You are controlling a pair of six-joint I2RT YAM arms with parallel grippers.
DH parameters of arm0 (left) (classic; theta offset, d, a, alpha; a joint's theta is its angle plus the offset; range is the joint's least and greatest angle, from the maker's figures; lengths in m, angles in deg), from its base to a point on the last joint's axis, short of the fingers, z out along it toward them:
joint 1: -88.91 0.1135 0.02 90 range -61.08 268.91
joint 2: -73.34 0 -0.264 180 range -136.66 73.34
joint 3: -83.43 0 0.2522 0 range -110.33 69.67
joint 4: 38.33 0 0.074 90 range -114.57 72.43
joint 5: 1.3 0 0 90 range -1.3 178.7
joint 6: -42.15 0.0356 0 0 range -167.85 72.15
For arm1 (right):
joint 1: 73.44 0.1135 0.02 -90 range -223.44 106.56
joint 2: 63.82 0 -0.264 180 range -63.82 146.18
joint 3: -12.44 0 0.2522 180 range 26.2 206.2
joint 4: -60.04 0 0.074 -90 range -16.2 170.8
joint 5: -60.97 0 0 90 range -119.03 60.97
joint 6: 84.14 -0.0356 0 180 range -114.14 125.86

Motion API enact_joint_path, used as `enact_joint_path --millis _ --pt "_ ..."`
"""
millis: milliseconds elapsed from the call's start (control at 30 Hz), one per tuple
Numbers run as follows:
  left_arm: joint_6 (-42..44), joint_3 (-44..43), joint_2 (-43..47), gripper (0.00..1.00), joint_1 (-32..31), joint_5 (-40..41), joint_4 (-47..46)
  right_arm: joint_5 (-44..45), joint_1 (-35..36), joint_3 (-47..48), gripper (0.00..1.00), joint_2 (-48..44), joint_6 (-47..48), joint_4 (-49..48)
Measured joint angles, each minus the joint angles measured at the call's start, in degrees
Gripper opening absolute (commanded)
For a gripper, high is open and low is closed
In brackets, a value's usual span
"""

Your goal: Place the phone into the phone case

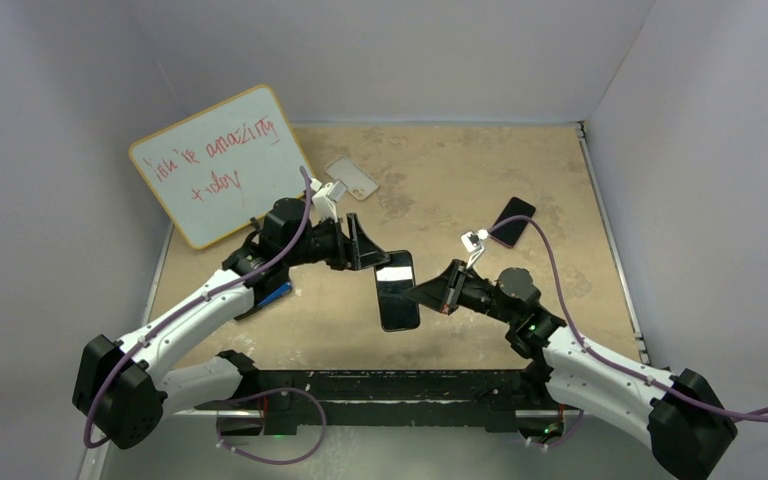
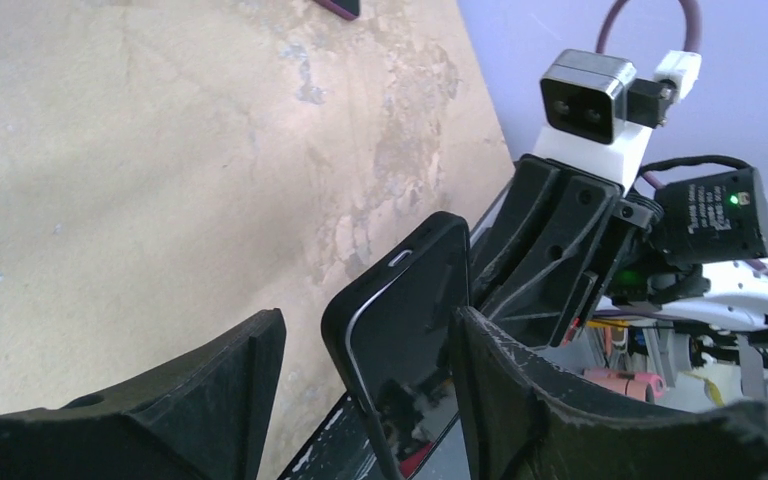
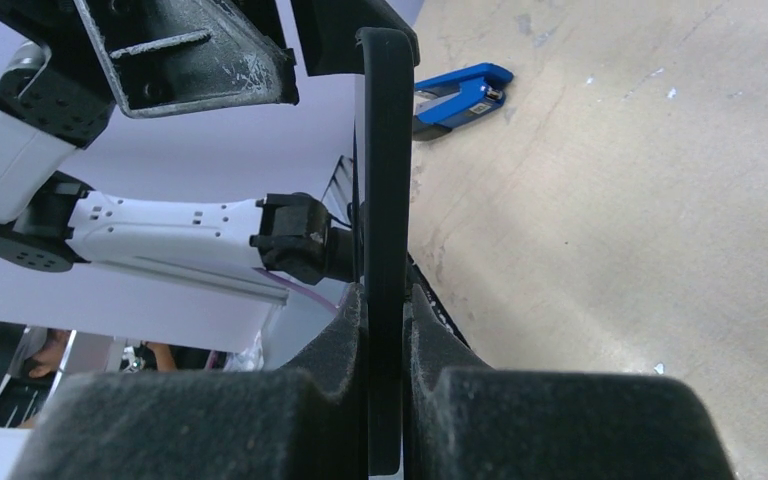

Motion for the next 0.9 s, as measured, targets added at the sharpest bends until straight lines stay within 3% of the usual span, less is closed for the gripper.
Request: enact_joint_path --millis 133,300,633,667,733,900 --pt "-0.48 0.24 -0.46 0.42 0.00 -2.14 -2.99 -0.48 0.00 0.00 0.00 0.04 -0.22 -1.55" --pt "-0.98 1.05 -1.16 0.01 0.44 -3.19 -5.22 -1.36 0.00 0.00 0.00 0.63 -0.66 -2.73" --pt "1.60 0.52 -1.79 0.00 0.68 0.22 0.02 -1.25 -0.11 0.00 0.00 4.22 -1.92 -2.14" --pt "1.97 0.42 -1.97 0.09 0.57 0.85 0.98 -1.27 -0.09 0.00 0.00 4.85 -1.90 -2.05" --pt "3.17 0.17 -2.19 0.37 0.48 2.58 3.28 -1.31 0.00 0.00 0.00 6.47 -1.77 -2.10" --pt "6.34 -0.28 -1.92 0.79 0.35 7.41 8.63 -0.20 0.07 0.04 0.00 11.21 -0.09 -2.36"
